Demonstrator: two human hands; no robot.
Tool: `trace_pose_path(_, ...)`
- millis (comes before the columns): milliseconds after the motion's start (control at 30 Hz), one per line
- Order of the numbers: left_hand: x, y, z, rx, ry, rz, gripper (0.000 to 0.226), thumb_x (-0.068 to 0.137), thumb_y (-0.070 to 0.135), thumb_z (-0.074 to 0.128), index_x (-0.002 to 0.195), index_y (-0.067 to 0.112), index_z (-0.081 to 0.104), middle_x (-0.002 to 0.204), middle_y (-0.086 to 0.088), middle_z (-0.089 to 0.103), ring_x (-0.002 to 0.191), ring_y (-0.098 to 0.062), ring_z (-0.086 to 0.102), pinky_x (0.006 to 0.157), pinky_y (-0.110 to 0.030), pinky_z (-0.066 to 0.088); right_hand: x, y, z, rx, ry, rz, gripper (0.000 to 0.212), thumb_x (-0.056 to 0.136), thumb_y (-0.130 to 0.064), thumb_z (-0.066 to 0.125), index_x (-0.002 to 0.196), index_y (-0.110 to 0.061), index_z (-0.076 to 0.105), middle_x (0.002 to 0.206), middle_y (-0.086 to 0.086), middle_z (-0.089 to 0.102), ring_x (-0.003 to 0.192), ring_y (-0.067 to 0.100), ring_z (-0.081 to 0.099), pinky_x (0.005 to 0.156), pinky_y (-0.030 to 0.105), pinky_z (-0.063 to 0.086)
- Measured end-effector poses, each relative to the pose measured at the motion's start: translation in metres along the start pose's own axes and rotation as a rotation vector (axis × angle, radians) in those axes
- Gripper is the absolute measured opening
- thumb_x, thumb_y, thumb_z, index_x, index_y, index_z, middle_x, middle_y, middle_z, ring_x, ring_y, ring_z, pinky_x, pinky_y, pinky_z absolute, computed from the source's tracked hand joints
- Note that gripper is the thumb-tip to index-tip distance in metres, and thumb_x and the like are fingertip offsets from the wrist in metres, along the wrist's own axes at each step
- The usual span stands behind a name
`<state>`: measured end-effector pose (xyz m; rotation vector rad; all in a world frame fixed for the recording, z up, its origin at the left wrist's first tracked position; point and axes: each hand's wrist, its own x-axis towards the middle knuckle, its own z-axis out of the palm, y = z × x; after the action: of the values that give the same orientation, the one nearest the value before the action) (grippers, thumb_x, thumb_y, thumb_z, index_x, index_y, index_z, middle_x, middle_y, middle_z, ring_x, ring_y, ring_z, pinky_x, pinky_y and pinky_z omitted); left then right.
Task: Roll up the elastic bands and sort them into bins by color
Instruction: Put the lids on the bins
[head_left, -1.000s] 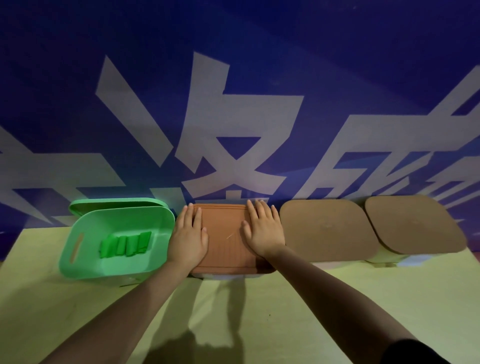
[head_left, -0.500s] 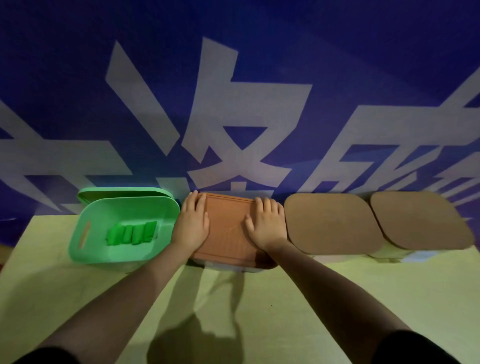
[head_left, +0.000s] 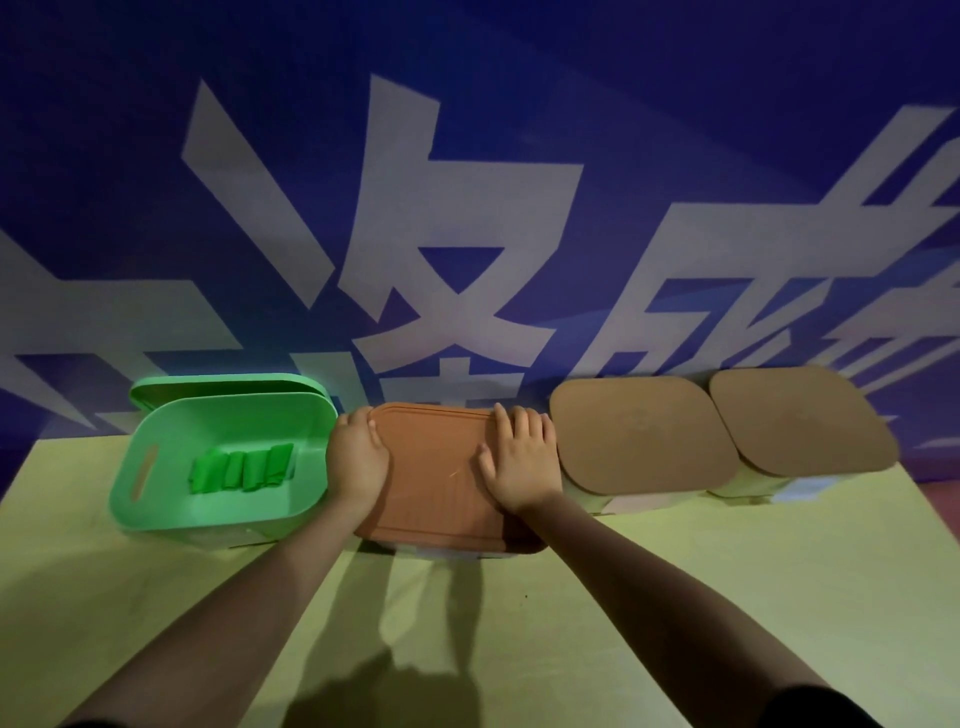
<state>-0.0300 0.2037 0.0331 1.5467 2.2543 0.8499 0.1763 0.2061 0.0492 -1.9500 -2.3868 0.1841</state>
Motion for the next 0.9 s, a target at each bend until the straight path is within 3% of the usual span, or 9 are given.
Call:
trace_pose_path(133,0.0,0.0,0.003,0.056,-0.001,0.0,0.025,0.091,-0.003,0.042,0.109,-0.005,0.059,0.099,-0.025,0.057,0.085,-0.038,0.056,0.07,-0.04,0.044,0.003,-0.003,-0.001,0.001,-0.029,0.02,0.068,0.088,-0.05,0.016,0.144,-0.016,0.035,0.14,0.016,0.045,0.131,0.035,0.037,0.114,0.049,0.024)
trace_pose_path(300,-0.001,0.007,0.004,0.102,-0.012,-0.025,0.027,0.086,-0.007,0.043,0.109,-0.009,0.057,0.104,-0.026,0.056,0.095,-0.039,0.054,0.079,-0.041,0.046,0.016,0.002,-0.002,0.078,-0.082,0.045,0.049,0.096,-0.041,0.031,0.14,-0.023,0.038,0.137,0.008,0.045,0.129,0.029,0.037,0.112,0.046,0.026)
trace_pose_path(433,0.003,0.006,0.007,0.113,-0.027,-0.041,0.029,0.084,-0.007,0.044,0.111,-0.008,0.057,0.107,-0.026,0.056,0.1,-0.038,0.053,0.084,-0.04,0.046,0.028,-0.001,-0.001,0.095,-0.064,0.052,0.038,0.098,-0.038,0.031,0.128,-0.021,0.048,0.13,0.005,0.052,0.123,0.027,0.044,0.108,0.044,0.031)
trace_pose_path(633,0.013,-0.002,0.008,-0.102,-0.034,-0.187,0.024,0.095,0.003,0.043,0.109,-0.003,0.062,0.106,-0.023,0.061,0.095,-0.036,0.057,0.073,-0.029,0.037,0.037,-0.003,0.003,0.068,-0.04,0.053,0.033,0.098,-0.034,0.031,0.119,-0.02,0.052,0.122,0.002,0.057,0.116,0.023,0.049,0.105,0.042,0.035)
trace_pose_path(767,0.016,-0.001,0.009,-0.252,-0.054,-0.363,0.025,0.097,0.01,0.044,0.109,0.003,0.064,0.111,-0.018,0.063,0.102,-0.035,0.058,0.078,-0.028,0.038,0.036,-0.004,0.005,0.044,-0.027,0.052,0.033,0.098,-0.034,0.031,0.117,-0.019,0.053,0.12,0.003,0.057,0.113,0.023,0.05,0.104,0.042,0.037)
trace_pose_path(900,0.016,0.0,0.002,-0.389,-0.081,-0.433,0.026,0.097,0.014,0.047,0.112,0.003,0.066,0.115,-0.015,0.065,0.108,-0.031,0.058,0.085,-0.027,0.039,0.034,-0.005,0.002,0.061,-0.025,0.038,0.034,0.098,-0.036,0.03,0.118,-0.019,0.052,0.121,0.002,0.056,0.114,0.022,0.049,0.104,0.043,0.036)
